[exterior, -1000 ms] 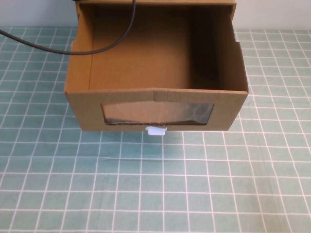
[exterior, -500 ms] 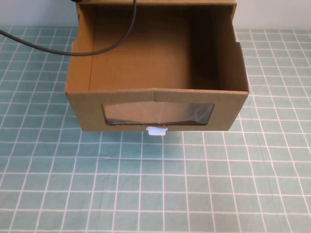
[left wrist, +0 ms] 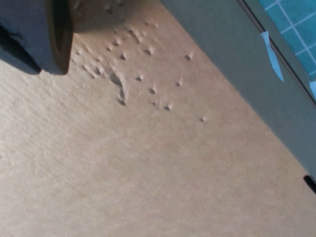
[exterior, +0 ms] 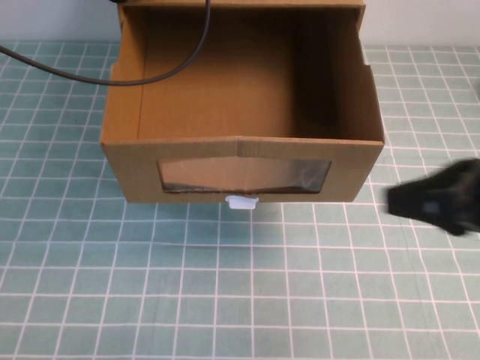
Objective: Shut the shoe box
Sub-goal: Close the shoe box with your right arm
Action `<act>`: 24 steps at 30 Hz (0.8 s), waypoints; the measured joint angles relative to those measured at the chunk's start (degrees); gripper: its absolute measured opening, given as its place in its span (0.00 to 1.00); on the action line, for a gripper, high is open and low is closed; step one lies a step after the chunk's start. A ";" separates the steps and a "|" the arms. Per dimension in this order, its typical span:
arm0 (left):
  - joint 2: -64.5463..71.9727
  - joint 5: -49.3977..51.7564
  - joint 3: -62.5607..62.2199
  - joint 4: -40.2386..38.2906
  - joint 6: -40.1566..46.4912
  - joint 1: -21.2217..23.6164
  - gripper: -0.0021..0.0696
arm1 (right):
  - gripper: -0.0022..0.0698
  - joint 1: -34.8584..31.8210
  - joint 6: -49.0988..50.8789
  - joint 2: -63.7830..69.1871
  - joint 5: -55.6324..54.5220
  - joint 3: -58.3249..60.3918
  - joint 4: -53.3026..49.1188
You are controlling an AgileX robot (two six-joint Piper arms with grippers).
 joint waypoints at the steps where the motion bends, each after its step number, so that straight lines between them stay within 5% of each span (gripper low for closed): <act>1: 0.00 0.00 0.00 0.02 -0.05 0.00 0.02 | 0.01 2.68 0.65 1.03 -1.65 -0.85 -0.84; 8: 0.00 0.00 0.00 0.02 -0.18 0.00 0.02 | 0.01 19.77 6.48 11.70 -12.24 -7.78 -7.01; 24: 0.00 0.00 -0.04 0.12 -0.50 -0.04 0.02 | 0.01 20.72 7.12 30.10 -15.71 -25.28 -11.24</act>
